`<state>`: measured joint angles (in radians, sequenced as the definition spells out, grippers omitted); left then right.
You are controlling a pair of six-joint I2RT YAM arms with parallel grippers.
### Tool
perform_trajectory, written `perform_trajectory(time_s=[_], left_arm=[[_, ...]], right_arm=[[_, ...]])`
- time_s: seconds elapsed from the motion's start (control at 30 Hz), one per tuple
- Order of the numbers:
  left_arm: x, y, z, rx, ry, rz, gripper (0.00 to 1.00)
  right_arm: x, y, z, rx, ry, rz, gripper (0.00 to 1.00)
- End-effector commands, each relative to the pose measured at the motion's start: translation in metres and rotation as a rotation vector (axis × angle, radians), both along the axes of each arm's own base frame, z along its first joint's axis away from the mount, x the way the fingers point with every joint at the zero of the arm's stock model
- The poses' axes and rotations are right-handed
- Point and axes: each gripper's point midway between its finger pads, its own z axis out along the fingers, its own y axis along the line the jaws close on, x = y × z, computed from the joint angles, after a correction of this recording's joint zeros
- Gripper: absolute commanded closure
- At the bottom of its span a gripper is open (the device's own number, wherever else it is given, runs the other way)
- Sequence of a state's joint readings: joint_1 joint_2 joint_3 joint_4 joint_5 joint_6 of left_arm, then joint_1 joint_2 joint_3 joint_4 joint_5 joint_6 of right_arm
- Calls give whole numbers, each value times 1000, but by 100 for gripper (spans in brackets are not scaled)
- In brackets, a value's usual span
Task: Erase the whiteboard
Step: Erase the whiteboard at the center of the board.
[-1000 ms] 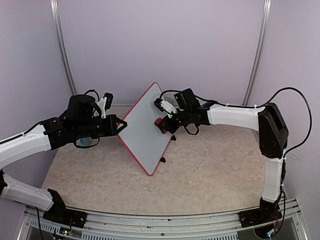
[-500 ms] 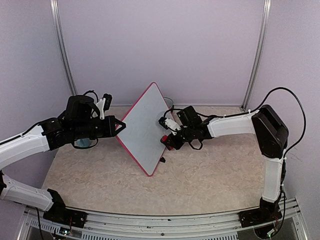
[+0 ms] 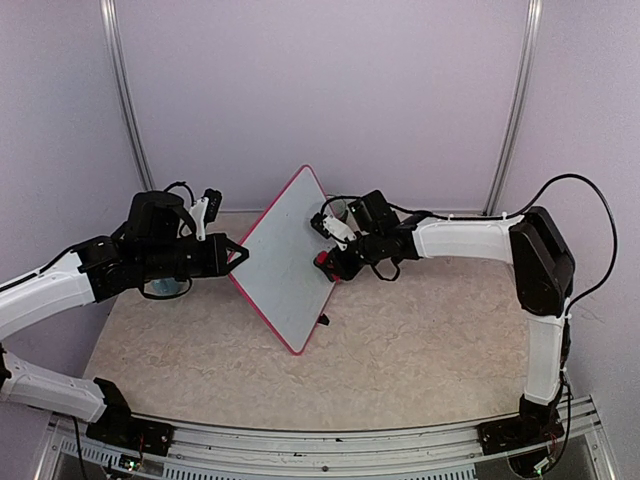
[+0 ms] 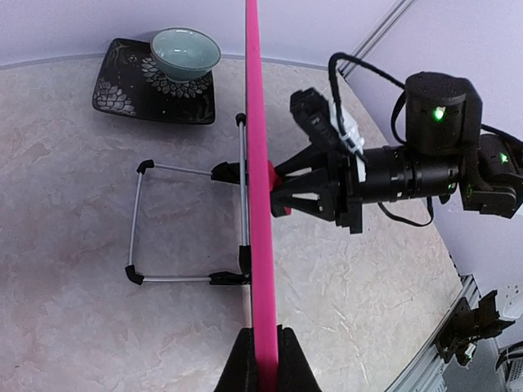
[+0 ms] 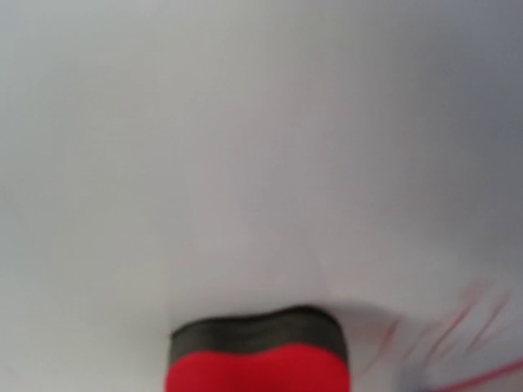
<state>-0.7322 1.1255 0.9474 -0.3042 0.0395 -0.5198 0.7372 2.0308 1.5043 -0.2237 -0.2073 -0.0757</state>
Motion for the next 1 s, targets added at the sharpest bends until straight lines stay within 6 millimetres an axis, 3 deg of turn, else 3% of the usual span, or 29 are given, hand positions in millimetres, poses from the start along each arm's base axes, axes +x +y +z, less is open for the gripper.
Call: perform_trajectory(time_s=[0.0,0.1,0.37,0.5,0.63,0.87,0.97], left_arm=[[-22,-7,-9,12,35,-108,100],[-23,-4,-9,13,35,-103,100],[-21,1,-8,12,31,-95,100],[-20,2,-7,11,30,-98,100],[-19,2,-7,12,31,-99,100],[-21,3,-4,20,32,-105,100],[-21,5,-3,26,31,-101,100]], right_arm=[[15,19,37,69,-90,19,100],[15,15,22,44,-74,12,100],[-7,-8,-50,-17,42,2,100],[-11,-19,-67,-33,75,-12,100],[-6,-15,-51,-11,59,-6,100],[17,7,18,66,-38,10,100],[25,12,32,70,-62,11,100]])
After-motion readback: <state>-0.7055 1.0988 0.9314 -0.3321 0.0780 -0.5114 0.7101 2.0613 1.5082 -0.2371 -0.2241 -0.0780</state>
